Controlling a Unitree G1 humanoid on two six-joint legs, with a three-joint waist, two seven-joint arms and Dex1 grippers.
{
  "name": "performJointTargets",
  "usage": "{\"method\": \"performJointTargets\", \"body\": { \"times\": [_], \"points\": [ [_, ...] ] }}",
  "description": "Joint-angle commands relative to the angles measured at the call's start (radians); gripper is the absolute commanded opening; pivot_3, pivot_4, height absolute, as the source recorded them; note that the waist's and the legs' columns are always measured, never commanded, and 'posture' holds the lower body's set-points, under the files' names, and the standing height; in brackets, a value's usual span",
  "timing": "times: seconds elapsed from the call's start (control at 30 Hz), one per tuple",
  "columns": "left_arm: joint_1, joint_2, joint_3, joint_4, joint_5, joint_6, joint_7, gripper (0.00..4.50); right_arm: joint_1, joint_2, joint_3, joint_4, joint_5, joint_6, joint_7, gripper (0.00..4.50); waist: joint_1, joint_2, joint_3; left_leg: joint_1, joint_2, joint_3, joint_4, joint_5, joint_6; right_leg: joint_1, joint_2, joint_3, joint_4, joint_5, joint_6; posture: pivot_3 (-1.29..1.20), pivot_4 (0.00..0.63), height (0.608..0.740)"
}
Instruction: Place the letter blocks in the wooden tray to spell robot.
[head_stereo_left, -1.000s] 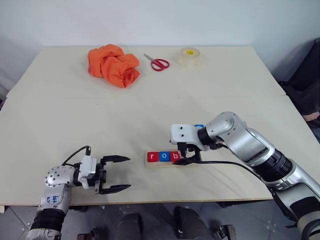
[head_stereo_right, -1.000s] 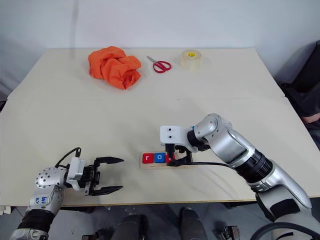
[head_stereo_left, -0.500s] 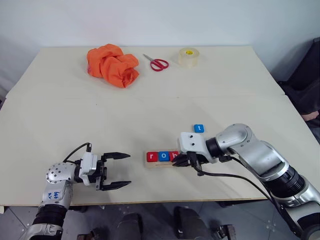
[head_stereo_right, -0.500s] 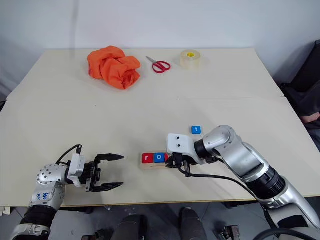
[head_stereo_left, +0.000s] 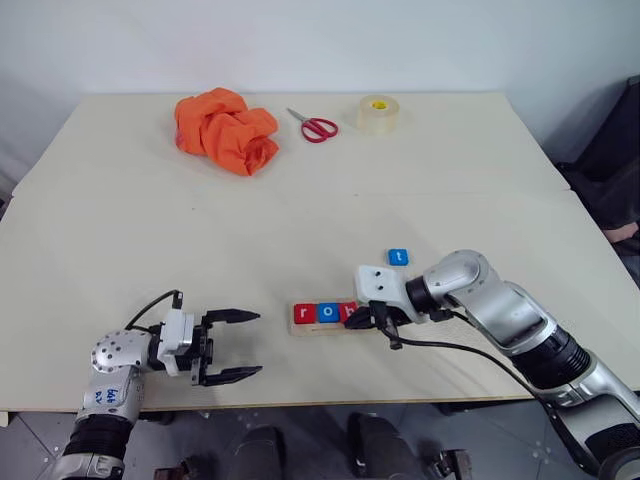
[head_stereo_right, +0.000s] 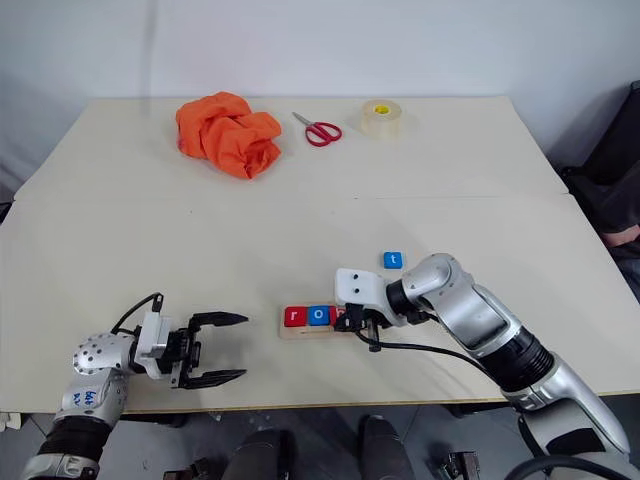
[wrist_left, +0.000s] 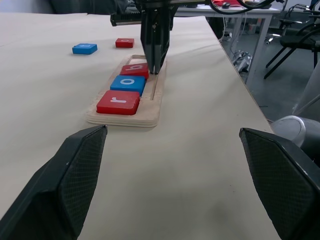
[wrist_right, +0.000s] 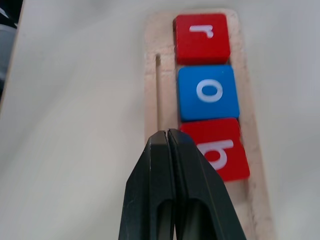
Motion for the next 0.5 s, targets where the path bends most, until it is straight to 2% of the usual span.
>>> {"method": "performJointTargets", "body": {
  "times": [0.03, 0.27, 0.5],
  "points": [
    [0.000, 0.002, 0.019, -0.022, -0.004, -0.001, 0.002, 4.50, -0.014, 0.000, -0.029, -0.031, 0.006, 0.003, -0.003, 0.06, 0.000, 0.000, 0.000, 0.000, 0.000, 0.000, 0.000, 0.000, 0.000, 0.000, 0.000, 0.000, 0.000, 0.000, 0.000, 0.00, 0.150, 0.740],
    [-0.013, -0.004, 0.014, -0.013, -0.002, -0.002, 0.002, 4.50, 0.022, -0.057, -0.095, -0.135, 0.053, 0.067, -0.003, 0.06, 0.001, 0.000, 0.000, 0.000, 0.000, 0.000, 0.000, 0.000, 0.000, 0.000, 0.000, 0.000, 0.000, 0.000, 0.000, 0.00, 0.150, 0.740],
    [-0.014, -0.004, 0.015, -0.011, -0.003, -0.002, -0.004, 4.50, 0.037, -0.082, -0.124, -0.034, 0.026, 0.021, -0.034, 0.06, -0.001, 0.000, 0.000, 0.000, 0.000, 0.000, 0.000, 0.000, 0.000, 0.001, 0.000, 0.000, 0.000, 0.000, 0.000, 0.00, 0.150, 0.740]
  ]
}}
